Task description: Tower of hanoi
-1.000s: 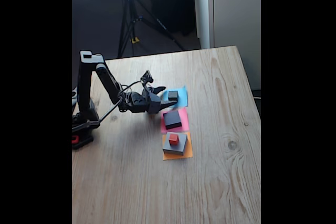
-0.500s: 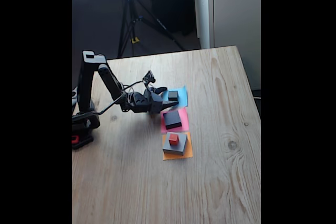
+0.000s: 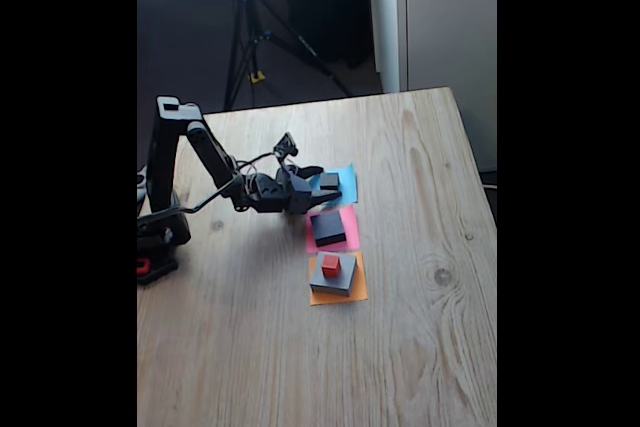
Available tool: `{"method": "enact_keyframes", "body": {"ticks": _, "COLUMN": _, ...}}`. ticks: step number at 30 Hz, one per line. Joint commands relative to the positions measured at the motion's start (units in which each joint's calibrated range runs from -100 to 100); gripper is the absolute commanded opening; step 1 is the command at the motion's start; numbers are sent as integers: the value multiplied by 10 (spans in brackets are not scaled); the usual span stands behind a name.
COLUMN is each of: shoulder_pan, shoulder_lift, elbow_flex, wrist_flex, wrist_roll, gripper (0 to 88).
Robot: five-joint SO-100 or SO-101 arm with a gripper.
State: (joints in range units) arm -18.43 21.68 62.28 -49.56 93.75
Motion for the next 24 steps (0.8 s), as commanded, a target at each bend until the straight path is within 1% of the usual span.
{"method": "enact_keyframes", "body": {"ticks": 1, "shoulder_pan": -13, "shoulder_lift": -10, "elbow_flex": -2, "wrist_flex": 11, "wrist_roll": 9, "gripper": 263}}
{"method": "enact_keyframes", "body": {"ticks": 12, "shoulder_pan": -15, "shoulder_lift": -9, "elbow_flex": -1, "wrist_flex": 12, "wrist_roll": 12, "gripper": 232}}
{"method": "enact_keyframes", "body": {"ticks": 24, "shoulder_pan": -13, "shoulder_lift": -6, "elbow_flex": 4, "wrist_flex": 12, "wrist_roll": 34, "gripper": 149}}
